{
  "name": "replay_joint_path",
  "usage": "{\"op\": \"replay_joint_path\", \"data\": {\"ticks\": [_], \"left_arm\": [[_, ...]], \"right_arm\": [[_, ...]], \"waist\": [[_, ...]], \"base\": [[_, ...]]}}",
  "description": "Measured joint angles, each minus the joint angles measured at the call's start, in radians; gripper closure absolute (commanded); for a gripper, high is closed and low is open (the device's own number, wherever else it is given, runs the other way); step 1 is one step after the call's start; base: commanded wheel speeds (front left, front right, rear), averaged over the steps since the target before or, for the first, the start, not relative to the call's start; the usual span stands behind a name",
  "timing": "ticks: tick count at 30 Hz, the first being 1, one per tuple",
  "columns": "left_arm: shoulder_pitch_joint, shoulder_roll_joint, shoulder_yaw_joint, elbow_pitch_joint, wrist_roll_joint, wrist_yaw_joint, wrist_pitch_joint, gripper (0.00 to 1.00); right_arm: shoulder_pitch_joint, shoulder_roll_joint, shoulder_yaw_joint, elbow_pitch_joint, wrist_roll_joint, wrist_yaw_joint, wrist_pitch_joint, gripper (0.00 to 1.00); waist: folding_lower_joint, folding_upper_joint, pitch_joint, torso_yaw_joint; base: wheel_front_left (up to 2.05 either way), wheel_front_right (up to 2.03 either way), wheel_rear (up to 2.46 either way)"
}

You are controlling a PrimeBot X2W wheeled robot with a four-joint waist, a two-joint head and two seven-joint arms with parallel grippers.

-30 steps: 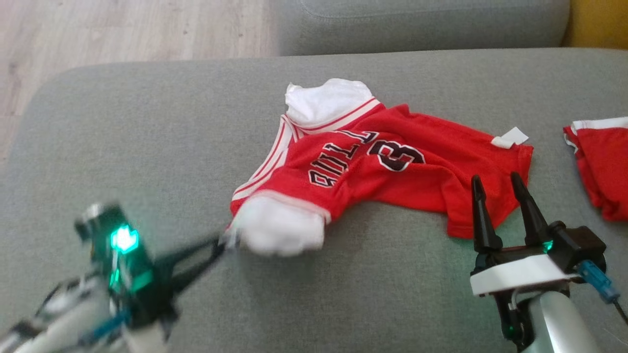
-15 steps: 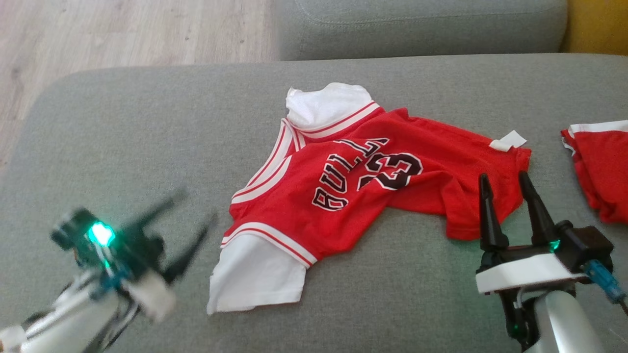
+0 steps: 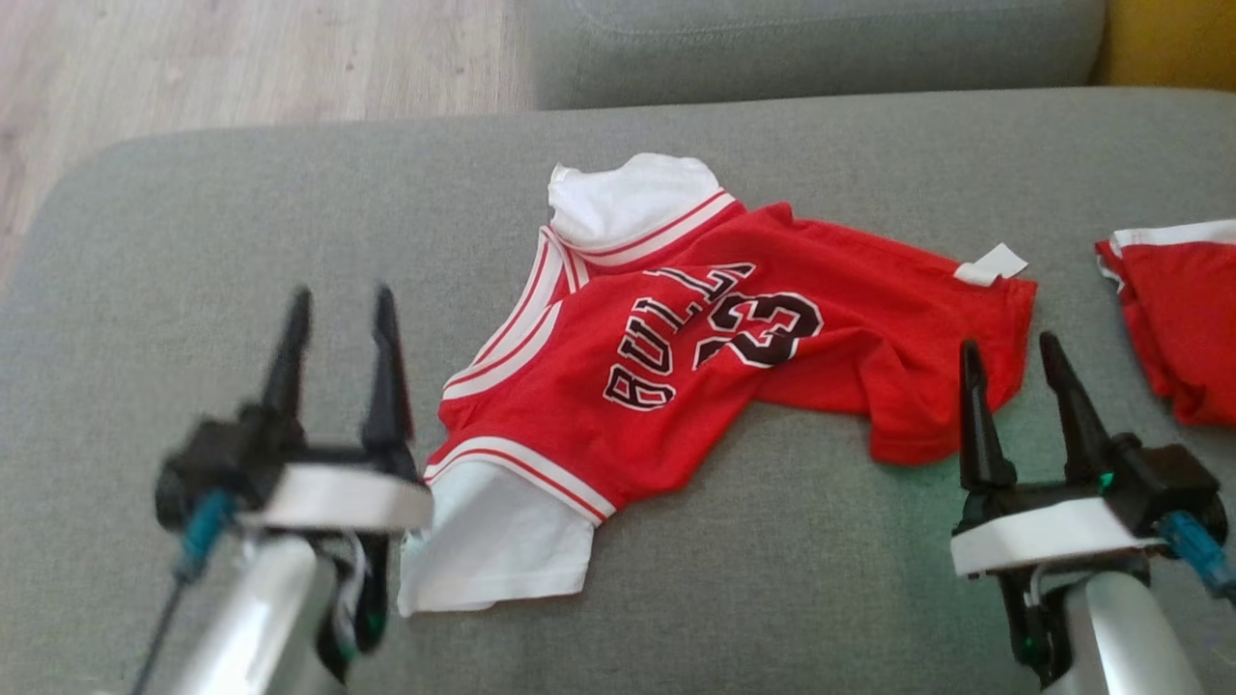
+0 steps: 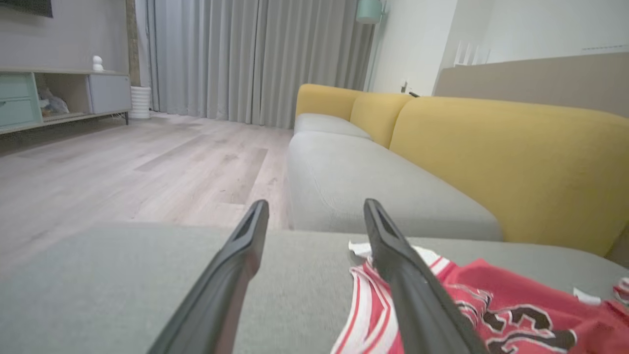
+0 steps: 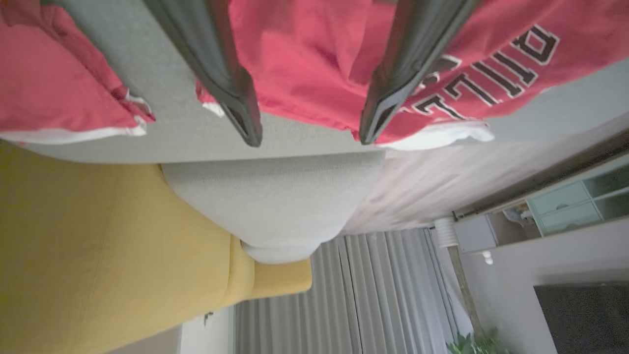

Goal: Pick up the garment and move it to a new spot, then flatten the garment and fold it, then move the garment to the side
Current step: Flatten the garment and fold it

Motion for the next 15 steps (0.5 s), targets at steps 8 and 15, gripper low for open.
{"op": "replay_joint_path", "data": {"ticks": [8,15], "left_arm": [[0.057,-0.1,0.105,0.032,0.148,-0.104,0.0,0.0],[0.047,-0.164,0.166,0.072,0.222,-0.182,0.0,0.0]], "right_arm": [[-0.071,0.001,-0.114,0.117,-0.029,0.0,0.066,0.0],[-0.312,0.0,-0.309,0.3,-0.095,0.0,0.25,0.0]], "waist": [[0.0001,0.0,0.065,0.009],[0.0002,0.0,0.128,0.028]], "base": [[0.0,0.0,0.0],[0.0,0.0,0.0]]}}
